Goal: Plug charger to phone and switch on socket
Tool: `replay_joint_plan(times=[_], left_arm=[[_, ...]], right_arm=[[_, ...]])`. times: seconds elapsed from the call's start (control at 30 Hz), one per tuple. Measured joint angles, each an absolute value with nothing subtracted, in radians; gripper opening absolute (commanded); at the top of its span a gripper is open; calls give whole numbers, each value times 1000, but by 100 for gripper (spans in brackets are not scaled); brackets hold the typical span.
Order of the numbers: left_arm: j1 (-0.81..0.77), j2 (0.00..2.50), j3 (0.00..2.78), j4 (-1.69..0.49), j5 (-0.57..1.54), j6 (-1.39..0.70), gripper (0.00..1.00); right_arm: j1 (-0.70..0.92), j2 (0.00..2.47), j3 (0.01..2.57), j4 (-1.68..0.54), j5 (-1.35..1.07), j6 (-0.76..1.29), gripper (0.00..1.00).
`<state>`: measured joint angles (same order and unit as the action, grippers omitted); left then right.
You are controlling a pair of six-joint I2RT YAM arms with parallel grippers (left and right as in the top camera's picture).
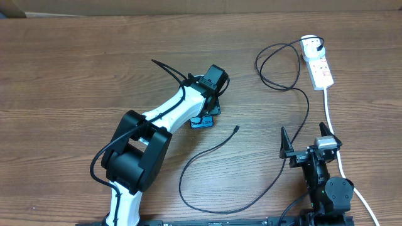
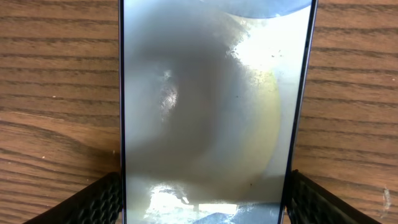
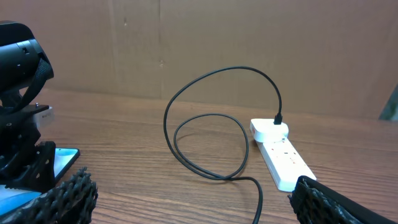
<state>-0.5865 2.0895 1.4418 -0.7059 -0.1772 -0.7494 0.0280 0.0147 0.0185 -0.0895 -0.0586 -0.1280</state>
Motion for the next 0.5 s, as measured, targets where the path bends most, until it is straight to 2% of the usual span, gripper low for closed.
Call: replay_joint_plan(times=[0.17, 0.33, 0.5], left_arm=[[-587, 2090, 1442, -706, -177, -749, 79], [-587, 2090, 1442, -706, -177, -748, 100], [-587, 2090, 1442, -706, -177, -749, 100]], right_arm=[[28, 15, 19, -90, -59, -128, 100], [28, 15, 19, -89, -59, -128, 100], [28, 15, 19, -89, -59, -128, 100]])
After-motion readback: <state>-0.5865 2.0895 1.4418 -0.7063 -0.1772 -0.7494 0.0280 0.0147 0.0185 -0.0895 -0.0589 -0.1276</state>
